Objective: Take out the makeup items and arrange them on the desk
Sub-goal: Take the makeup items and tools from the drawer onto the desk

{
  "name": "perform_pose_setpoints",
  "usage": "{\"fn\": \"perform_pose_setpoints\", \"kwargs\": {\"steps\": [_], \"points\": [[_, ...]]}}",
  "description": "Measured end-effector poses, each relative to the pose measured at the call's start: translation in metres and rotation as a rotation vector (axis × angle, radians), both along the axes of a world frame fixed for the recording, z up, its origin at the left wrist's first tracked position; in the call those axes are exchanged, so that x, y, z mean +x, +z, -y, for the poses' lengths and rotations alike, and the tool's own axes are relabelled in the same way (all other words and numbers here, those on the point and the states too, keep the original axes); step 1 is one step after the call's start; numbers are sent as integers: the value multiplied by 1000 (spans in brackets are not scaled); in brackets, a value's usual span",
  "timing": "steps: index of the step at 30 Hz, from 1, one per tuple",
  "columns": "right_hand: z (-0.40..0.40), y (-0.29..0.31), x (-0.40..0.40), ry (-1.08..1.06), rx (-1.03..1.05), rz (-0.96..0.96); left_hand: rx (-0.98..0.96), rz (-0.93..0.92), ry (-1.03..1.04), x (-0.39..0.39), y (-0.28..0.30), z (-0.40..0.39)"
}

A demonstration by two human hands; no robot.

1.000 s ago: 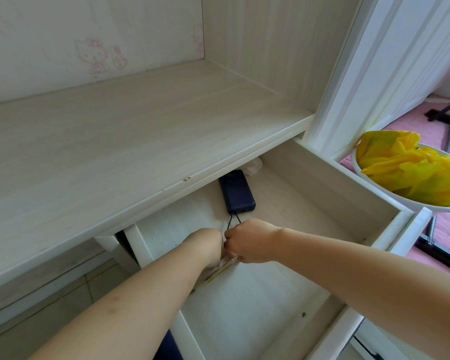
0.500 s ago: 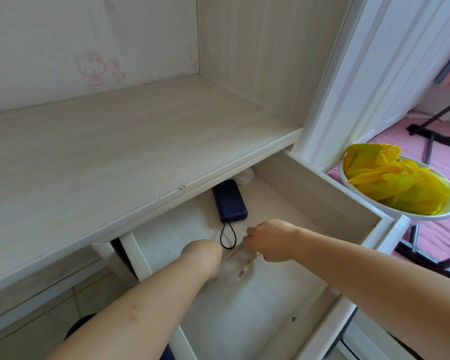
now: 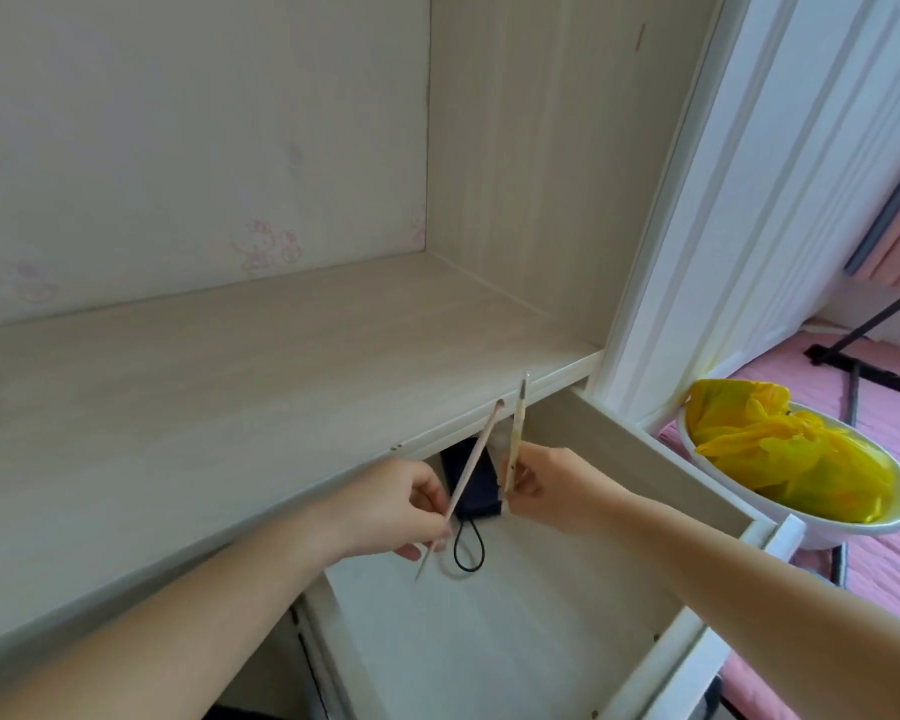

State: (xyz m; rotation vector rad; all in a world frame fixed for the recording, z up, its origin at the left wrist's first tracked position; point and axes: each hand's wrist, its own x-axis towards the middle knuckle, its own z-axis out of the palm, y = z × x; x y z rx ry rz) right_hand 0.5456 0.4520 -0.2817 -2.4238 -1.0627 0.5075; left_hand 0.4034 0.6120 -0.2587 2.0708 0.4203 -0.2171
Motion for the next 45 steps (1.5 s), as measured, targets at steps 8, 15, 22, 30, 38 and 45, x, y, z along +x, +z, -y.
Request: {"fn": "perform_pose_setpoints", "kwargs": {"steps": [8, 15, 22, 30, 38, 45], "points": [[-57, 52, -22, 16, 287, -158, -98, 187, 242, -53, 46, -67], [-146, 74, -50, 92, 329, -248, -200, 313, 533, -82, 53, -132], [-246, 65, -91, 129, 301, -346, -164, 333, 744, -119, 38, -205], [-334, 53, -130, 165, 263, -282, -6, 219, 799, -143, 31, -263], [-373, 43, -139, 181, 165, -214, 92, 117, 764, -138, 25, -289], [-391, 44, -131, 178, 108, -141, 122, 81, 755, -125, 19, -301]]}}
